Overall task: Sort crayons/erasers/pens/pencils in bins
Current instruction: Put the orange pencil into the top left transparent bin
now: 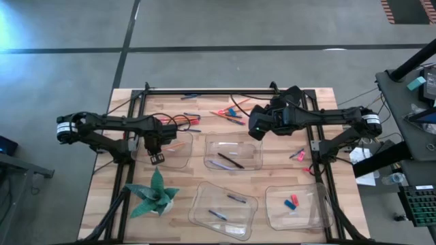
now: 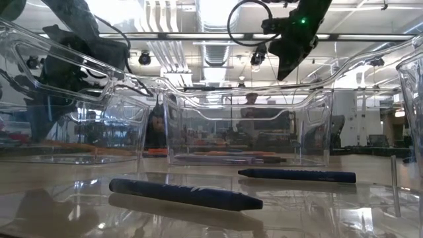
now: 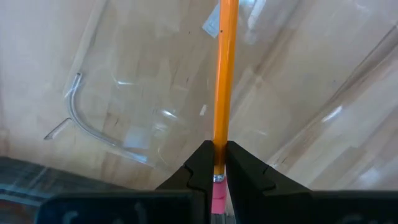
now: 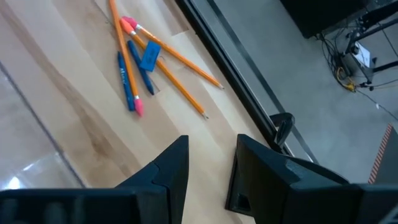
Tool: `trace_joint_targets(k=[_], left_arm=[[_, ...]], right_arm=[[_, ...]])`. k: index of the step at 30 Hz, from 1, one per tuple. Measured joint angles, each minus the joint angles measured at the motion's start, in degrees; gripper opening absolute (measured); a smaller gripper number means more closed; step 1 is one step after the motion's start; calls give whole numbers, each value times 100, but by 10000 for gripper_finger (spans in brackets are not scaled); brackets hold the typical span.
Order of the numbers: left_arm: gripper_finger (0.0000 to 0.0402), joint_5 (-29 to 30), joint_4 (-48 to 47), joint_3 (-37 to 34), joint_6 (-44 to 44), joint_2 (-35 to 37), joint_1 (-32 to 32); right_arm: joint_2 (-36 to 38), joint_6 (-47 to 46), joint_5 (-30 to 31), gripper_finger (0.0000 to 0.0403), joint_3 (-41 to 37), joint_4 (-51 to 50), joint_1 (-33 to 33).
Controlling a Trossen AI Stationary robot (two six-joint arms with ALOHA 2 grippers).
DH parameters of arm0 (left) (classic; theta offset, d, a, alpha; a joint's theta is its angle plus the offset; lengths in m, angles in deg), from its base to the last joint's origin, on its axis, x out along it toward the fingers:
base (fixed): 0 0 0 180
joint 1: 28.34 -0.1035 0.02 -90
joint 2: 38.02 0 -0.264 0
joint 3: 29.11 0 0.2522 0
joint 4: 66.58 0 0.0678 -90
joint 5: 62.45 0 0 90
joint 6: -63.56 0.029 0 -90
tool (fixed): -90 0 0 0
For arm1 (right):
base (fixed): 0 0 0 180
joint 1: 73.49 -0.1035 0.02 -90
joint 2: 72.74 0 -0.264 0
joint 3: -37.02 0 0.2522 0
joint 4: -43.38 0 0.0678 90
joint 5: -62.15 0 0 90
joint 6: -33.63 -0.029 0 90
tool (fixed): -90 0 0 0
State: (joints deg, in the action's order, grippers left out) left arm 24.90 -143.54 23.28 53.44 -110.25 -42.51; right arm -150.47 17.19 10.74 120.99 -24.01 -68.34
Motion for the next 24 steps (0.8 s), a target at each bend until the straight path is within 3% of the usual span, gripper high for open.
trace_joint_targets(k=[8, 18, 24], left_arm=[[20, 8, 123, 7, -11, -6, 0], [6, 116, 397, 44, -1333, 25, 7], [56, 141, 405, 82, -1307, 47, 4]], right_arm=[[0, 2, 0, 128, 0, 39, 189], [0, 168, 2, 128, 0, 31, 231], [0, 141, 2, 128, 0, -13, 229]])
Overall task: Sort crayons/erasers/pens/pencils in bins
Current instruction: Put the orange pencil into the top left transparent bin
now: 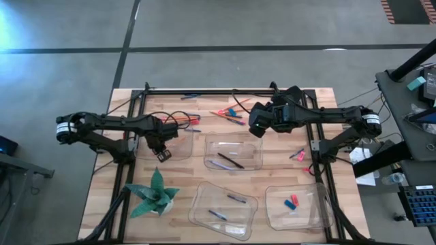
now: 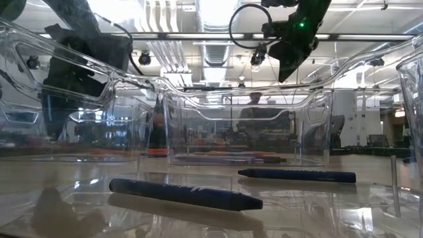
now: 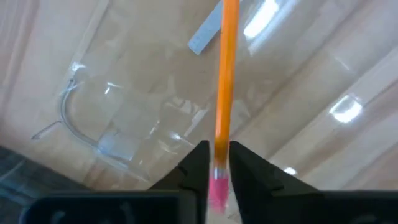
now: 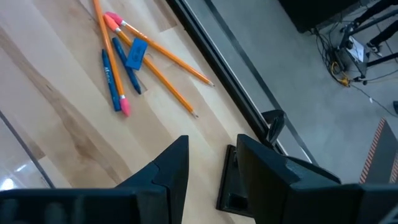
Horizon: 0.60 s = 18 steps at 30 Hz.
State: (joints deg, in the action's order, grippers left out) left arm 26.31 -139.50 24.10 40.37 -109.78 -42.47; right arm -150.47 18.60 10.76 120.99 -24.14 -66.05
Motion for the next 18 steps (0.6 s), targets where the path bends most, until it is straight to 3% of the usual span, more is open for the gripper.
trace_joint_targets(k=[7, 18], left_arm=[[126, -391, -438, 129, 257, 67, 1], [134, -335, -868, 1202, 195, 890, 0]], right_arm=[[-2, -299, -7, 128, 0, -49, 0], [-2, -407, -9, 128, 0, -323, 8]])
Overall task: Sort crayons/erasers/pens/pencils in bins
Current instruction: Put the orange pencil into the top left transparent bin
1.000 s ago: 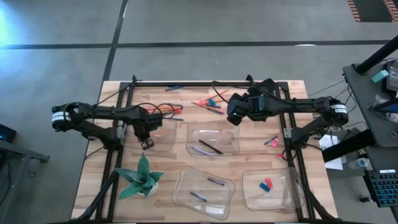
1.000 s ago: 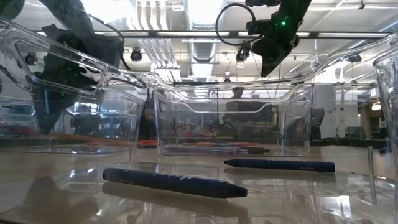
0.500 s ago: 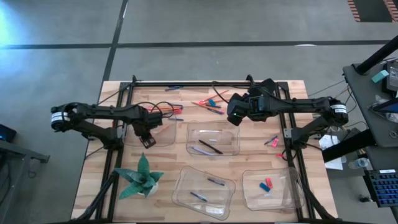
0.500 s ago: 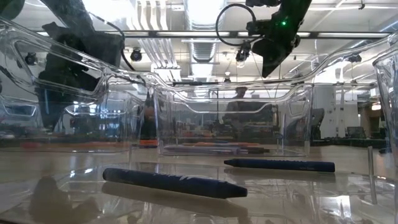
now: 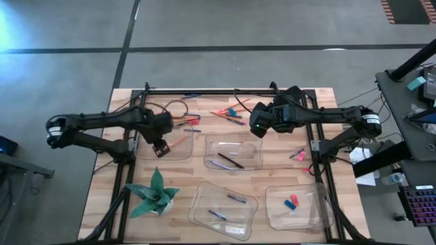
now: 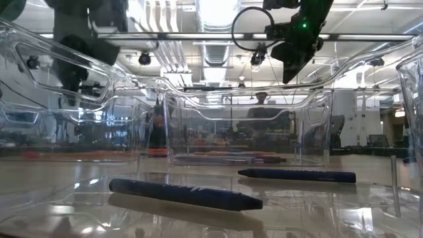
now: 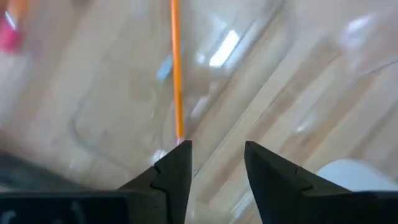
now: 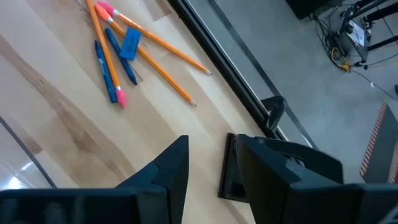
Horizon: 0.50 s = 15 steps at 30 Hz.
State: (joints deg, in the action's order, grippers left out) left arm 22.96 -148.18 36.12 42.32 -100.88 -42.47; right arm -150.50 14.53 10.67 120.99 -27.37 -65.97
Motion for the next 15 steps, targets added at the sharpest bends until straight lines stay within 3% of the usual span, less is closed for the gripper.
trace_joint_targets(k=[7, 15], left_arm=[[134, 2058, 627, 733, 562, 157, -142], [134, 1970, 1617, 946, 2053, -796, -1383]], right_arm=[[-2, 334, 0, 128, 0, 57, 40], [-4, 678, 4, 128, -31, 208, 309]])
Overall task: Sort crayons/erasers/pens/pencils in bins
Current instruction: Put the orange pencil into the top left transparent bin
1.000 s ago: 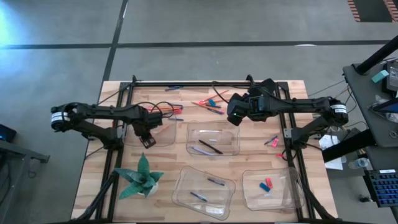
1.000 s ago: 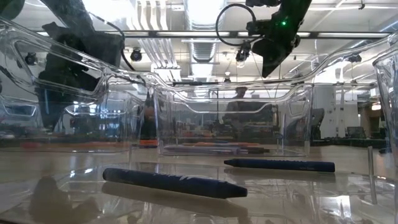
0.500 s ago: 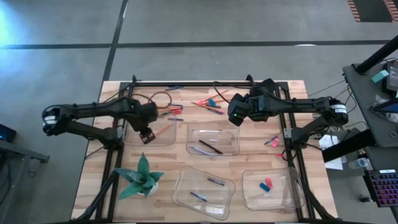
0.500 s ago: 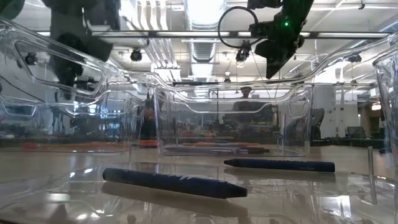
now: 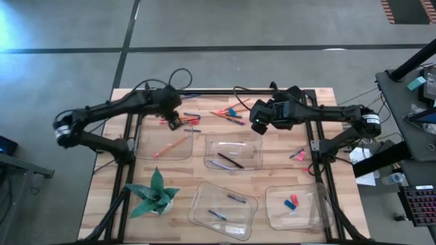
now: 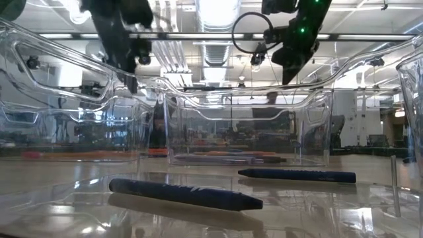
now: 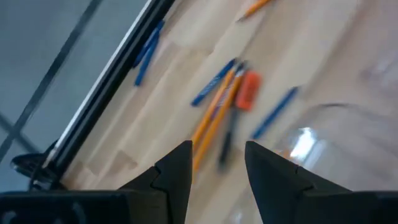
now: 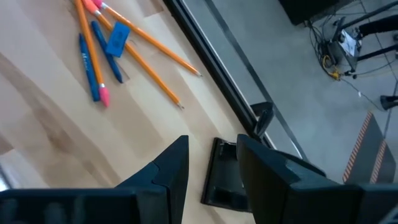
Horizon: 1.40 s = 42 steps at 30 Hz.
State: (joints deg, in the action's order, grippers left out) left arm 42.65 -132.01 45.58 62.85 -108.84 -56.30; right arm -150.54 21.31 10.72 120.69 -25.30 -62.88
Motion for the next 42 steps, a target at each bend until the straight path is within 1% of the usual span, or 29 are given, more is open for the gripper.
trace_joint_targets(k=[3, 6, 8, 10, 13, 18, 21, 28, 37, 42], left_arm=[[134, -37, 241, -20, 359, -495, -566], [134, -464, 418, -22, 672, -902, -1019], [134, -780, 575, -32, 844, -1108, -1245], [134, -858, 729, -31, 902, -1331, -1409], [134, -977, 658, -37, 907, -1652, -1594], [134, -1246, 571, -55, 991, -2017, -1658], [134, -1517, 583, -73, 1036, -2139, -1658], [134, -1907, 567, -334, 1065, -2189, -1656], [134, -1977, 632, -643, 1011, -2176, -1656], [134, -2013, 721, -686, 1011, -2168, -1658]], right_arm=[[0, 2, 2, 128, -32, -2, 80], [0, 4, 0, 128, -76, -2, 137], [0, -6, 0, 128, -97, -4, 146], [0, -31, 0, 128, -103, -2, 146], [0, -35, 0, 128, -107, -2, 144], [0, -42, 0, 128, -116, 38, 144], [0, -27, 0, 128, -132, 53, 144], [0, 46, 2, 128, -236, 91, 144], [0, 178, 2, 128, -400, 171, 144], [0, 205, 2, 128, -406, 199, 144]])
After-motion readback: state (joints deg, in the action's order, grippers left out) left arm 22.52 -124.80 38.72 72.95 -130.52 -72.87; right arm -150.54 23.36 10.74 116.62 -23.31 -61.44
